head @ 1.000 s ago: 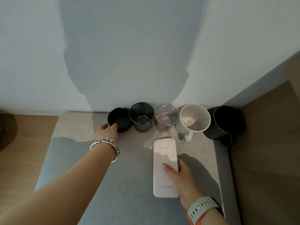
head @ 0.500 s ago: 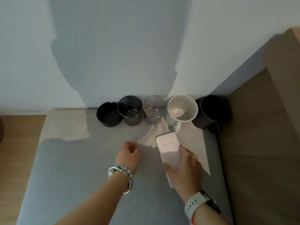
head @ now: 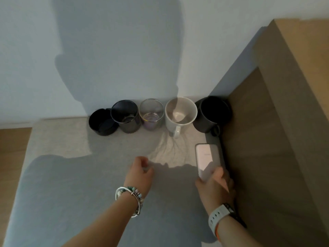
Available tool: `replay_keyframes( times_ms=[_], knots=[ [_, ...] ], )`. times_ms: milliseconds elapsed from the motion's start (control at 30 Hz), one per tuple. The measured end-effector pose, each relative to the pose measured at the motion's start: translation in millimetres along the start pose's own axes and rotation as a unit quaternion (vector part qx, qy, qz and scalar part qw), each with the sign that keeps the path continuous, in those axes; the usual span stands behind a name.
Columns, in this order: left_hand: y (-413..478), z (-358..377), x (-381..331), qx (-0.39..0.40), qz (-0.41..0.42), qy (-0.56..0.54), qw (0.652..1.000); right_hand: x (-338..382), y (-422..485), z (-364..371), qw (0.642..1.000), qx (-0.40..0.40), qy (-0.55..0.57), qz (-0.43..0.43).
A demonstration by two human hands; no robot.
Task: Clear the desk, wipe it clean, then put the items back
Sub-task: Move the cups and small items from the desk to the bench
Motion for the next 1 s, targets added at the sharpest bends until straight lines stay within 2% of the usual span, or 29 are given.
replay_keyframes(
  times_ms=[100, 467, 667, 900, 1000],
  knots=[
    [-3.5, 9.4, -3.1, 0.011, 0.010, 0.009, 1.000, -10.8, 10.7, -2.7, 1.000, -0.017, 0.016, 0.006],
    [-14.9, 15.2, -12.3, 0.045, 0.057, 0.068, 0.995, -2.1, 13.4, -3.3, 0.996, -0.035, 0.029, -0.072],
    [-38.7, 7.6, -31.8, 0.071, 0.113, 0.125, 0.983, 8.2, -0.3, -26.0, 0.989, -0.065, 0.065, -0.116],
    [-102.6, -12.6, -88.7, 0.085, 0.250, 0.253, 0.931, 18.9, -85.0, -85.5, 0.977, -0.079, 0.101, -0.168],
    [-150.9, -20.7, -125.9, 0.096, 0.342, 0.291, 0.888, 17.2, -137.3, -129.8, 0.970, -0.132, 0.083, -0.189]
  ],
)
Point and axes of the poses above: each hand's wrist, its own y-axis towards the middle knuckle, its own z-axis out of the palm, x = y × z, the point moved 7 cm from there along y, towards the middle knuckle, and after that the axes turned 8 degrees about -y, right-handed, at the moved point
